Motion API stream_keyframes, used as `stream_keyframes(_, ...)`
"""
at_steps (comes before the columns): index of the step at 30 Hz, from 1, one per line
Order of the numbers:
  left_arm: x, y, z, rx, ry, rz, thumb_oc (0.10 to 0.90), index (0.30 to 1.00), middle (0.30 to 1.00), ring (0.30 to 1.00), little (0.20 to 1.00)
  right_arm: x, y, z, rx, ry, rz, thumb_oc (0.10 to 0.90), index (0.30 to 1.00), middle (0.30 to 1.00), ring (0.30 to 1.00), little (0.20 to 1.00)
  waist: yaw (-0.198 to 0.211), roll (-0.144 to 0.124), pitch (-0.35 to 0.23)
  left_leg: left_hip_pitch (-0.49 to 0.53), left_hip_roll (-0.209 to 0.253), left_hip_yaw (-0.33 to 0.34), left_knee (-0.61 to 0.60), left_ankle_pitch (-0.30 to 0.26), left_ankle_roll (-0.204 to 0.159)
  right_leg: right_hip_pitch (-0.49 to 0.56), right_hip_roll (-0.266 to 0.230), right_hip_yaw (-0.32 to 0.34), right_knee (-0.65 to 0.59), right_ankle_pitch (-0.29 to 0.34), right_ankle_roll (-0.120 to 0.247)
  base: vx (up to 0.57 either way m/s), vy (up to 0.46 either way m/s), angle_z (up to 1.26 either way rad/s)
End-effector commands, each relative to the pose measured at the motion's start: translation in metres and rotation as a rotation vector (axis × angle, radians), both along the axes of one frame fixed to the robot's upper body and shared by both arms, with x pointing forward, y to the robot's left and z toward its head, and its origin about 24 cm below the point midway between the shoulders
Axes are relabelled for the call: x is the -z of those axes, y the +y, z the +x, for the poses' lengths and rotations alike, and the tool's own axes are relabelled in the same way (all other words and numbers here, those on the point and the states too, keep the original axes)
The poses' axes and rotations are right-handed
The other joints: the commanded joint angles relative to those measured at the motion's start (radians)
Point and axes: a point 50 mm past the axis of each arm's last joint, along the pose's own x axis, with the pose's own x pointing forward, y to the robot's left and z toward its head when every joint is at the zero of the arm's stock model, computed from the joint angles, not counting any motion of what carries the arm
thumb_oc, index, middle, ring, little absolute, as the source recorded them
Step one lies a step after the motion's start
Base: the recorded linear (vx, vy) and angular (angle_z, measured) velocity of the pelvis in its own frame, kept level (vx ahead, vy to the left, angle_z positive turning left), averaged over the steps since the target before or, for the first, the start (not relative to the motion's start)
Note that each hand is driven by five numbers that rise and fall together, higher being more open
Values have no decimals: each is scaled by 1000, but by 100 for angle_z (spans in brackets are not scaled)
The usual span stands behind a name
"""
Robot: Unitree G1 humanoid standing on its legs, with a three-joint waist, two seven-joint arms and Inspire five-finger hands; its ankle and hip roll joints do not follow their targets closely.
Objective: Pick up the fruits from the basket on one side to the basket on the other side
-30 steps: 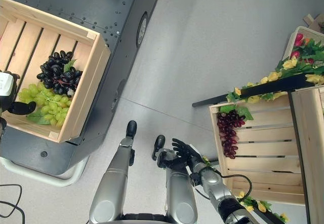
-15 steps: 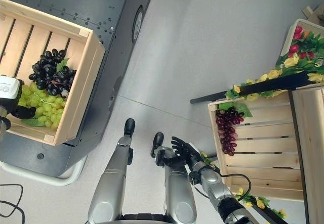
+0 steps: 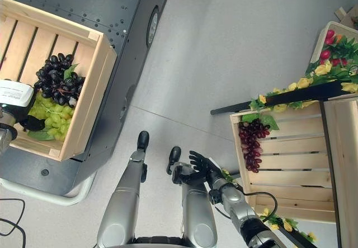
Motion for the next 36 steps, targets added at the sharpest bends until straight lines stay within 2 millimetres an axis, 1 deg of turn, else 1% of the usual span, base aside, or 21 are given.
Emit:
stream_keyframes(1, -30, -2, 2, 32, -169, 35, 800, 900, 900, 900, 900, 0, -9, -12, 49, -39, 7, 800, 900, 900, 900, 900, 10, 20, -12, 13, -36, 93, 60, -130, 15, 72, 54, 4, -101, 45, 31, 0, 0, 0)
stream_keyframes(3, -27, -3, 2, 38, -172, 29, 800, 900, 900, 900, 900, 0, -9, -12, 53, -40, 9, 800, 900, 900, 900, 900, 10, 19, -12, 16, -37, 92, 60, -131, 15, 75, 54, 4, -104, 46, 32, 0, 0, 0)
stream_keyframes(4, -25, -5, 3, 50, -167, 30, 764, 846, 846, 846, 846, 0, -10, -12, 56, -41, 9, 800, 900, 900, 900, 900, 9, 19, -12, 18, -37, 91, 60, -134, 14, 79, 55, 6, -107, 44, 31, 0, 0, 0)
stream_keyframes(5, -25, -5, 2, 50, -165, 27, 714, 771, 771, 771, 771, 1, -11, -12, 56, -41, 9, 800, 900, 900, 900, 900, 9, 19, -12, 18, -37, 91, 60, -134, 13, 79, 55, 6, -107, 44, 31, 0, 0, 0)
stream_keyframes(6, -23, -7, 2, 52, -162, 26, 574, 561, 561, 561, 561, 1, -11, -13, 54, -40, 7, 800, 900, 900, 900, 900, 10, 19, -12, 17, -37, 91, 59, -133, 13, 80, 54, 4, -108, 44, 31, 0, 0, 0)
stream_keyframes(7, -22, -8, 2, 55, -162, 21, 400, 300, 300, 300, 300, 1, -11, -13, 51, -42, 5, 800, 900, 900, 900, 900, 10, 20, -12, 17, -37, 91, 56, -132, 13, 80, 55, 5, -110, 45, 31, 0, 0, 0)
stream_keyframes(13, -21, -7, 2, 33, -200, 17, 400, 300, 300, 300, 300, 1, -9, -13, 49, -48, 7, 800, 900, 900, 900, 900, 10, 15, -12, 22, -39, 88, 48, -128, 16, 79, 55, 1, -109, 46, 32, 0, 0, 0)
stream_keyframes(17, -26, -4, 0, 18, -254, 44, 400, 300, 300, 300, 300, 0, -8, -13, 49, -55, 7, 800, 900, 900, 900, 900, 10, 8, -12, 25, -35, 84, 46, -125, 12, 83, 55, 0, -110, 47, 33, 0, 0, 0)
stream_keyframes(24, -36, -7, 0, 49, -334, 75, 400, 300, 300, 300, 300, -3, -13, -9, 102, -86, 16, 800, 900, 900, 900, 900, 19, 7, -12, 58, -38, 70, 25, -123, 9, 124, 64, 0, -139, 48, 31, -4, -34, 1)
stream_keyframes(29, -46, -7, -5, 83, -367, 113, 400, 300, 300, 300, 300, -6, -17, -8, 136, -111, 19, 800, 900, 900, 900, 900, 27, 17, -12, 133, -45, 62, -8, -123, 8, 204, 69, 4, -183, 50, 32, -3, -50, 1)
stream_keyframes(31, -46, -7, -7, 95, -372, 133, 400, 300, 300, 300, 300, -8, -18, -7, 141, -124, 18, 800, 900, 900, 900, 900, 31, 22, -12, 167, -49, 59, -24, -122, 9, 236, 70, 8, -202, 53, 33, 0, -48, 2)
stream_keyframes(32, -49, -5, -10, 108, -370, 147, 400, 300, 300, 300, 300, -9, -20, -7, 141, -130, 9, 800, 900, 900, 900, 900, 36, 31, -12, 212, -54, 55, -44, -122, 8, 279, 67, 7, -222, 52, 34, 16, -48, 1)
stream_keyframes(35, -52, -5, -15, 127, -362, 171, 400, 300, 300, 300, 300, -12, -22, -6, 140, -147, 10, 800, 900, 900, 900, 900, 40, 46, -12, 278, -58, 44, -76, -117, 5, 349, 64, 7, -255, 55, 36, 25, -25, 1)
stream_keyframes(36, -55, -4, -19, 130, -363, 191, 400, 300, 300, 300, 300, -16, -23, -6, 153, -156, 40, 800, 900, 900, 900, 900, 42, 56, -18, 323, -60, 33, -98, -115, 3, 397, 62, 7, -283, 57, 39, 61, -34, 3)
